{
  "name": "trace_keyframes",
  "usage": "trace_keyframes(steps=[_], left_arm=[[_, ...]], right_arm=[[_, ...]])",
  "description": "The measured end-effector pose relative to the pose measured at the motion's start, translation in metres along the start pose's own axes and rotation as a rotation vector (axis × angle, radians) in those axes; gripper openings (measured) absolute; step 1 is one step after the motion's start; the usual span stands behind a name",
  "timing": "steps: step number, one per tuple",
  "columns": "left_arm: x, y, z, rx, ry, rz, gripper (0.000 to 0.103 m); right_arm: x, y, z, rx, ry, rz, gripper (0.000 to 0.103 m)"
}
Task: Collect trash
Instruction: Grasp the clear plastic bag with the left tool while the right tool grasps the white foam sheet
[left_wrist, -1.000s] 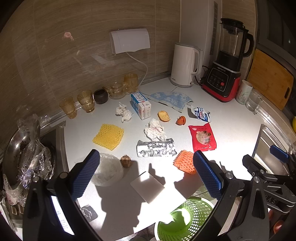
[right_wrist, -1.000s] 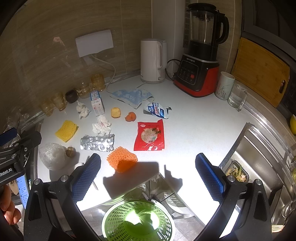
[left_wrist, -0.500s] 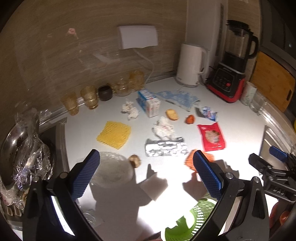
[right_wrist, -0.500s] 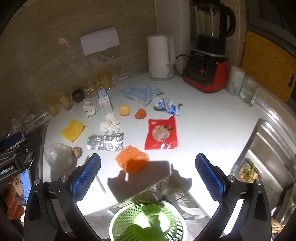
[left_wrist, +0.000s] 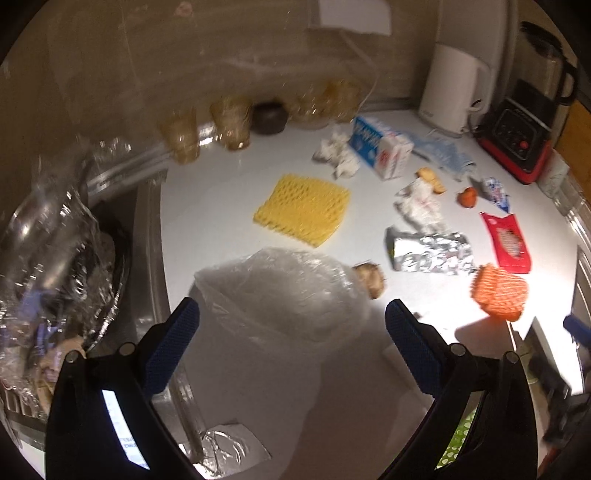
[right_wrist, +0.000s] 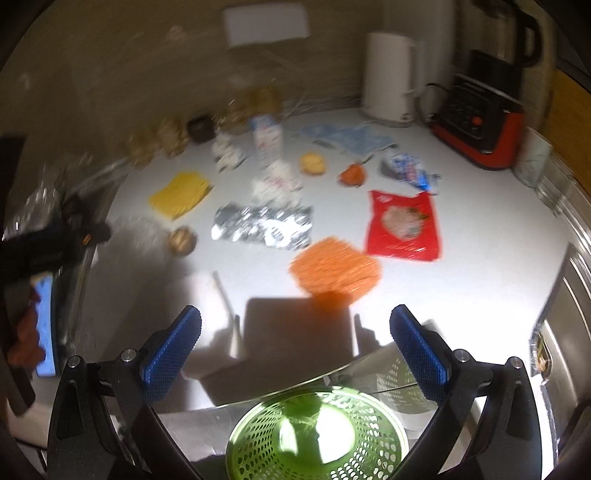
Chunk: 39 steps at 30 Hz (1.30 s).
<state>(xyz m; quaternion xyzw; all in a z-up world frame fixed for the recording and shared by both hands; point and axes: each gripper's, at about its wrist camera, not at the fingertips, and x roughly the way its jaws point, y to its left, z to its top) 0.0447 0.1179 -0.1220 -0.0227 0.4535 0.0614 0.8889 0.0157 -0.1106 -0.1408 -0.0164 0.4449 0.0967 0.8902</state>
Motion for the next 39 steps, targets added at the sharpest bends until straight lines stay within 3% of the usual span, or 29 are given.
trace_keyframes(steps=[5, 10, 15, 19, 24, 27, 29, 32, 39], left_arm=[[0.033, 0.006, 0.007, -0.028, 0.023, -0.01, 0.097], [0.061, 0.004, 0.009, 0.009, 0.056, -0.072, 0.097], [0.084, -0.001, 0.006, 0.043, 0.093, -0.084, 0.092], [0.095, -0.002, 0.003, 0.063, 0.122, -0.091, 0.077], [0.096, -0.001, -0.003, 0.084, 0.102, -0.085, 0.063], [0.093, -0.001, -0.004, 0.11, 0.089, -0.097, 0.039], [0.091, -0.002, -0.003, 0.123, 0.089, -0.103, 0.017], [0.089, 0.001, -0.004, 0.134, 0.089, -0.114, 0.011], [0.059, 0.012, -0.003, 0.149, 0.054, -0.167, 0.01]], right_arm=[[0.019, 0.024, -0.007, -0.049, 0.056, 0.025, 0.101], [0.025, 0.038, -0.009, -0.075, 0.074, 0.023, 0.101], [0.031, 0.041, -0.006, -0.068, 0.085, 0.009, 0.101], [0.036, 0.041, -0.003, -0.044, 0.09, 0.006, 0.101], [0.043, 0.045, -0.001, -0.039, 0.103, 0.011, 0.101], [0.051, 0.049, 0.0, -0.051, 0.124, 0.024, 0.101], [0.058, 0.052, -0.001, -0.066, 0.14, 0.037, 0.101], [0.068, 0.058, -0.002, -0.098, 0.161, 0.061, 0.101], [0.089, 0.072, -0.006, -0.188, 0.197, 0.088, 0.101]])
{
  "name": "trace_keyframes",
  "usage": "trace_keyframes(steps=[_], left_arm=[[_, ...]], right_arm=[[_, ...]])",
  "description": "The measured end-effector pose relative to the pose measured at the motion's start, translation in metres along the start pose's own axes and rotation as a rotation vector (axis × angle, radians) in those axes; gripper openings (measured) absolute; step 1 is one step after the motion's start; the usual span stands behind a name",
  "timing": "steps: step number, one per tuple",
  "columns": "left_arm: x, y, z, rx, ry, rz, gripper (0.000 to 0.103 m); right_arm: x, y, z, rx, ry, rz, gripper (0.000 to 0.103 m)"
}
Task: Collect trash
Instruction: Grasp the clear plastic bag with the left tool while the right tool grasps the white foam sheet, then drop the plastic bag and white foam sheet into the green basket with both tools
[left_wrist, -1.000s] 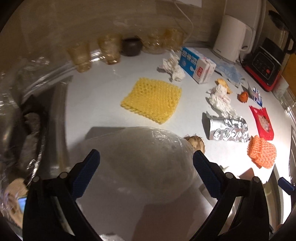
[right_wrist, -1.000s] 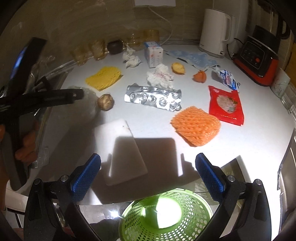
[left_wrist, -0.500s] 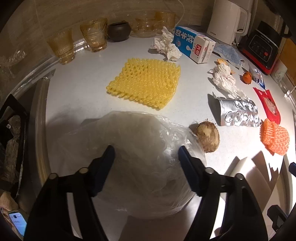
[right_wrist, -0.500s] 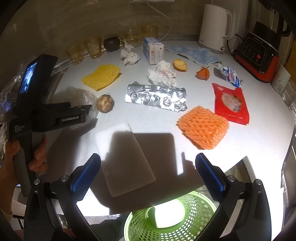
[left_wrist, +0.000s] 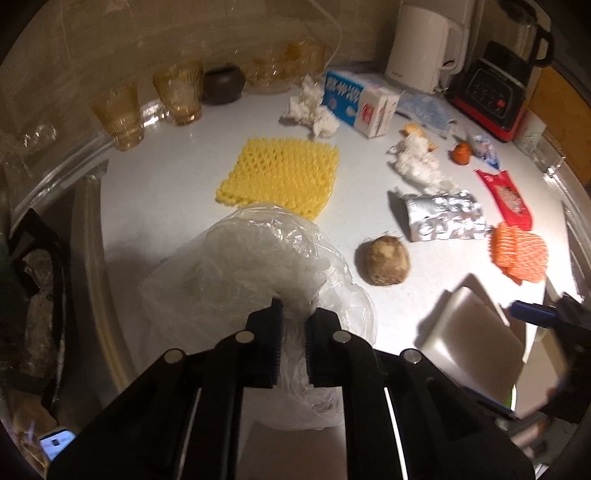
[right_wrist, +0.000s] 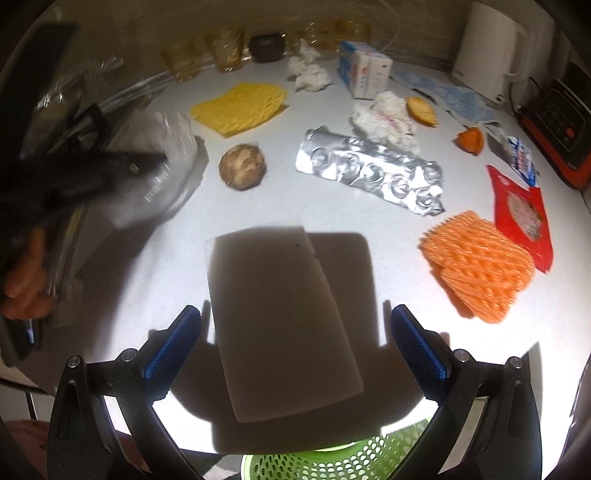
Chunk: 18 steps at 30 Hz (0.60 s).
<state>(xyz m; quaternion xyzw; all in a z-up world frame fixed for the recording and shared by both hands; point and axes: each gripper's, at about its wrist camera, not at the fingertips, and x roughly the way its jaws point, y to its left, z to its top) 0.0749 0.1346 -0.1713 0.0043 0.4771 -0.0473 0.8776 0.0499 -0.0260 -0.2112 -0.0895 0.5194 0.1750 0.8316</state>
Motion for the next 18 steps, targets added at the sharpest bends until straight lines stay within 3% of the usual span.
trace_keyframes(steps=[4, 8, 12, 18], left_arm=[[-0.027, -0.001, -0.001, 0.018, -0.026, -0.04, 0.01], [-0.052, -0.012, -0.006, 0.057, -0.046, -0.08, 0.01], [-0.072, -0.038, -0.015, 0.134, -0.049, -0.125, 0.01], [-0.098, -0.116, -0.046, 0.335, -0.001, -0.291, 0.01]], right_arm=[[0.004, 0.001, -0.001, -0.024, 0.003, 0.002, 0.097], [-0.004, 0.003, -0.003, -0.053, -0.025, -0.003, 0.064], [-0.018, -0.006, -0.012, -0.021, -0.038, 0.027, 0.063], [-0.082, -0.046, -0.049, 0.095, -0.095, -0.001, 0.063]])
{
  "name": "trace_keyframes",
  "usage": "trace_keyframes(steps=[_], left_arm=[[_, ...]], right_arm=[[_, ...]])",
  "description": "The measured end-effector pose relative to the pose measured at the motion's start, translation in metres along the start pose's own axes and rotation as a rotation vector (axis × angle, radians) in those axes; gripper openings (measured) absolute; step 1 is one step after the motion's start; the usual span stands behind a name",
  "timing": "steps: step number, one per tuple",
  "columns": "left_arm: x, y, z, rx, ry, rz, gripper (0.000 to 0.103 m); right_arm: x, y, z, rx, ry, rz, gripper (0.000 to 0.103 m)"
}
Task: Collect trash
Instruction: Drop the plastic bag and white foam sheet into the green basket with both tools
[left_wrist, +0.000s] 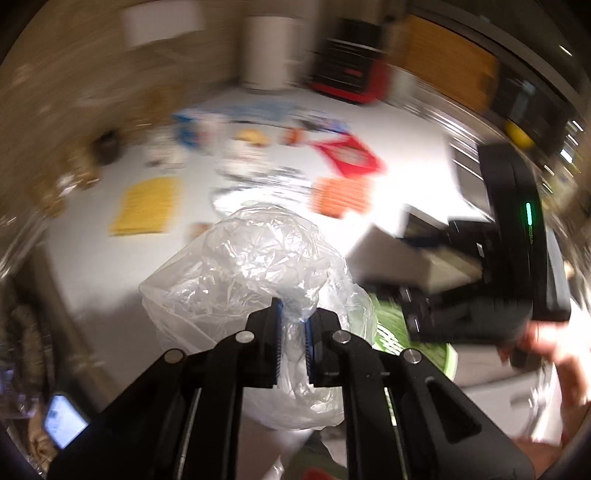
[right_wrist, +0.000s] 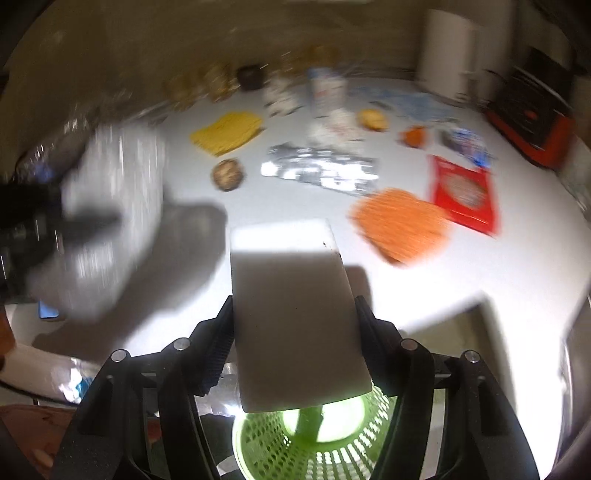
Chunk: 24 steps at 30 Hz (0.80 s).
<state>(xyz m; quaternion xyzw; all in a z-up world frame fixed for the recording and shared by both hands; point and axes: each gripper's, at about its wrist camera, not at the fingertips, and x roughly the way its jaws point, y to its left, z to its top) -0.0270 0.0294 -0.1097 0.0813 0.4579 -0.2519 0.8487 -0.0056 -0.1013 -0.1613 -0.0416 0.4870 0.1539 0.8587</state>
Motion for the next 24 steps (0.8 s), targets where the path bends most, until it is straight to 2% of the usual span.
trace_keyframes(steps=[3, 9, 10, 11, 12, 13, 14, 19, 24], left_arm=[[0.013, -0.047, -0.005, 0.073, 0.039, -0.098, 0.01], [0.063, -0.116, -0.018, 0.148, 0.163, -0.199, 0.013], [0.07, -0.123, -0.019, 0.152, 0.182, -0.201, 0.022], [0.077, -0.129, -0.02, 0.155, 0.202, -0.202, 0.036], [0.084, -0.134, -0.021, 0.155, 0.211, -0.187, 0.043], [0.088, -0.135, -0.021, 0.154, 0.218, -0.175, 0.057], [0.091, -0.136, -0.021, 0.153, 0.221, -0.169, 0.062], [0.093, -0.134, -0.017, 0.147, 0.222, -0.153, 0.077], [0.074, -0.117, -0.002, 0.143, 0.178, -0.139, 0.079]], right_arm=[[-0.031, -0.028, -0.021, 0.056, -0.002, -0.046, 0.063], [-0.069, -0.082, -0.062, 0.138, 0.004, -0.104, 0.063], [-0.073, -0.088, -0.069, 0.146, 0.003, -0.105, 0.063], [-0.075, -0.097, -0.075, 0.159, 0.005, -0.102, 0.063], [-0.077, -0.102, -0.08, 0.169, 0.009, -0.098, 0.063], [-0.079, -0.105, -0.083, 0.173, 0.013, -0.094, 0.063], [-0.078, -0.108, -0.086, 0.174, 0.017, -0.091, 0.063], [-0.077, -0.109, -0.093, 0.181, 0.019, -0.08, 0.063], [-0.071, -0.102, -0.097, 0.206, 0.017, -0.06, 0.063]])
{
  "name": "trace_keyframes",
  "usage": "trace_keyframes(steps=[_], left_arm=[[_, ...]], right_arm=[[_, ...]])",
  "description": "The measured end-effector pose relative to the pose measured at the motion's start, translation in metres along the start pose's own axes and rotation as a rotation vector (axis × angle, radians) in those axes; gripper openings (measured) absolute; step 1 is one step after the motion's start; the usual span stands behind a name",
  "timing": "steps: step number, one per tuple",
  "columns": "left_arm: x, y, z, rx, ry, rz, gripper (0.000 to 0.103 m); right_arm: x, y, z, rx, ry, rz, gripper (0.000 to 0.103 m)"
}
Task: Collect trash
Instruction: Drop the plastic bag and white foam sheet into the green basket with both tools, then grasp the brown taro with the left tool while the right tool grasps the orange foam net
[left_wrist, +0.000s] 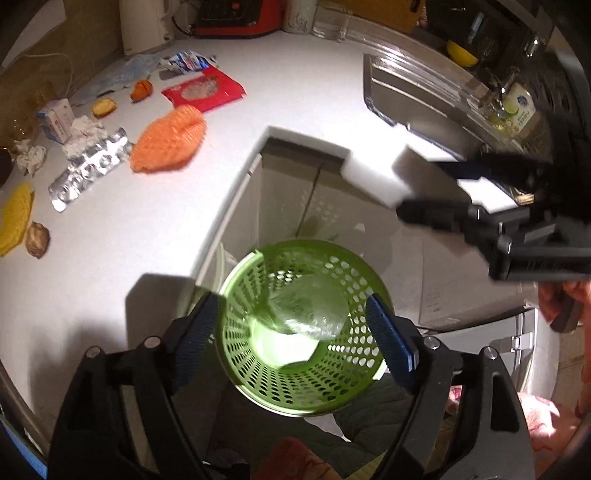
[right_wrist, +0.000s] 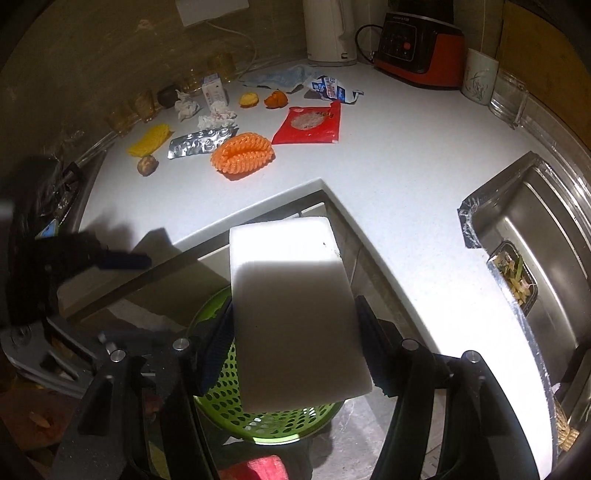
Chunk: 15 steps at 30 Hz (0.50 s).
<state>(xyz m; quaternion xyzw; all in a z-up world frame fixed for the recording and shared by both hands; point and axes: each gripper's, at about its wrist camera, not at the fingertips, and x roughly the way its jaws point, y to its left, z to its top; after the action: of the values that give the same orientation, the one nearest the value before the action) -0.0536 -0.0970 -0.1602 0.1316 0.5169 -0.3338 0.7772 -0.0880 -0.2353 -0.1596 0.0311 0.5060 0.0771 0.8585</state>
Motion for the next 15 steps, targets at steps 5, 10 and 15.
trace_keyframes(steps=[5, 10, 15], left_arm=[[-0.021, 0.029, 0.029, -0.039, -0.088, 0.065, 0.083], [-0.037, 0.056, 0.048, -0.066, -0.15, 0.1, 0.083], [-0.044, 0.08, 0.055, -0.105, -0.176, 0.121, 0.083]], right_arm=[[0.009, 0.01, -0.015, 0.013, 0.029, 0.033, 0.064], [0.035, 0.027, -0.037, 0.001, 0.128, 0.052, 0.075], [0.041, 0.037, -0.032, 0.012, 0.117, 0.029, 0.091]])
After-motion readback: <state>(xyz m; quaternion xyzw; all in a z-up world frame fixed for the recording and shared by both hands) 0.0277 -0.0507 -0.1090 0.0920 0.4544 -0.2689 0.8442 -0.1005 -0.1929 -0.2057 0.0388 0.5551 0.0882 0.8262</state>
